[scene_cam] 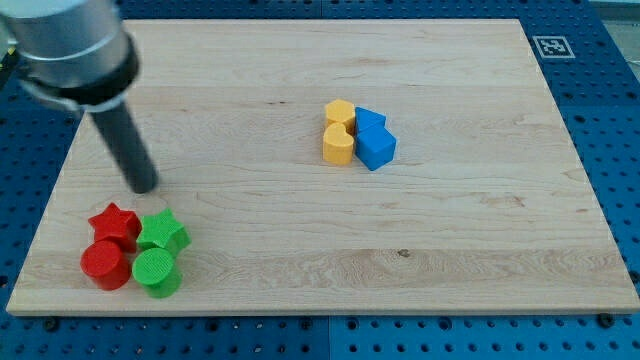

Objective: Move your arm to the bottom left

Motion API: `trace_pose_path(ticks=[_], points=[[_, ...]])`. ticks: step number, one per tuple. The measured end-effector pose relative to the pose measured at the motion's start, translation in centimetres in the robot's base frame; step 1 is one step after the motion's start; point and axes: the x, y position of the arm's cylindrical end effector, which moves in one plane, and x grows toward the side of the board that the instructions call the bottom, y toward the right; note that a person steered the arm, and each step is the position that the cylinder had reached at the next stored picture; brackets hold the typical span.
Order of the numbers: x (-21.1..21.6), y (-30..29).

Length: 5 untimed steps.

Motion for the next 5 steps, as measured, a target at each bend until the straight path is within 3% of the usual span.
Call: trace_pose_path(ticks=[1, 2, 5], points=[[0.0, -6.6], [-0.1, -7.9], [8.8, -7.6]])
